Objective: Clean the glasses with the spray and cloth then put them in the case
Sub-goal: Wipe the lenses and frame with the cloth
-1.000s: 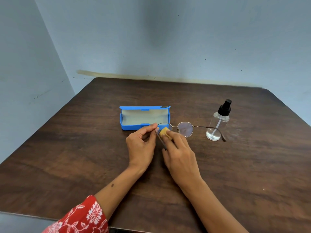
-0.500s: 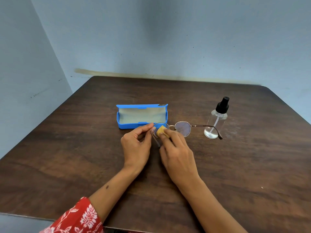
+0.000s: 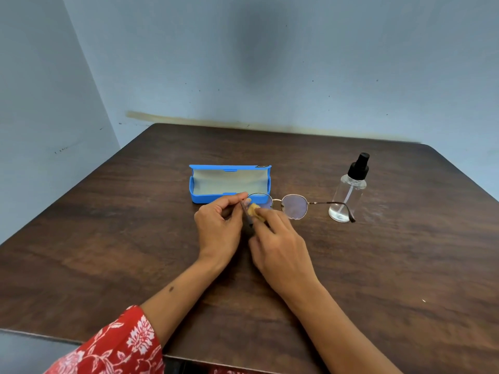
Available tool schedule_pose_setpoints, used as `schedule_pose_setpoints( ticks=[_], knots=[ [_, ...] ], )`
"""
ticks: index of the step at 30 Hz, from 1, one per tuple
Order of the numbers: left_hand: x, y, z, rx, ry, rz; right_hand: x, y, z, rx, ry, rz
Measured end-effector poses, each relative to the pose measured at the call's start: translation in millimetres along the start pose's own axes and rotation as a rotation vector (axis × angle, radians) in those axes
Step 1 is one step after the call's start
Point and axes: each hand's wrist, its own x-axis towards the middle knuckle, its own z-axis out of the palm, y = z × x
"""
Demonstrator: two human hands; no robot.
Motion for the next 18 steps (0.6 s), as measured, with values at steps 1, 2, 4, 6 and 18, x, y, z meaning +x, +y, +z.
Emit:
schedule_pose_setpoints(
  ticks=[1, 2, 4, 6, 18],
  knots=[
    [0.1, -0.2, 0.1, 0.006, 0.002, 0.007, 0.6, 1.1, -0.6, -0.012, 0.012, 0.038],
    [0.3, -0.4, 0.7, 0.008, 0.002, 0.01, 1.3, 2.0, -1.1, -0.021, 0.021, 0.072],
    [-0.2, -0.1, 1.2, -0.006, -0.004, 0.008, 1.6, 0.5, -1.3, -0.021, 0.01, 0.073],
    [-0.1, 0.8, 0.8, -0.028, -0.007, -0.002, 1.3, -3.4, 0.0, 0.005, -0.019, 0.003],
    [2.4, 0.1, 0.2, 0.002, 0.005, 0.017, 4.4, -5.5, 0.6, -0.006, -0.018, 0.022]
  ],
)
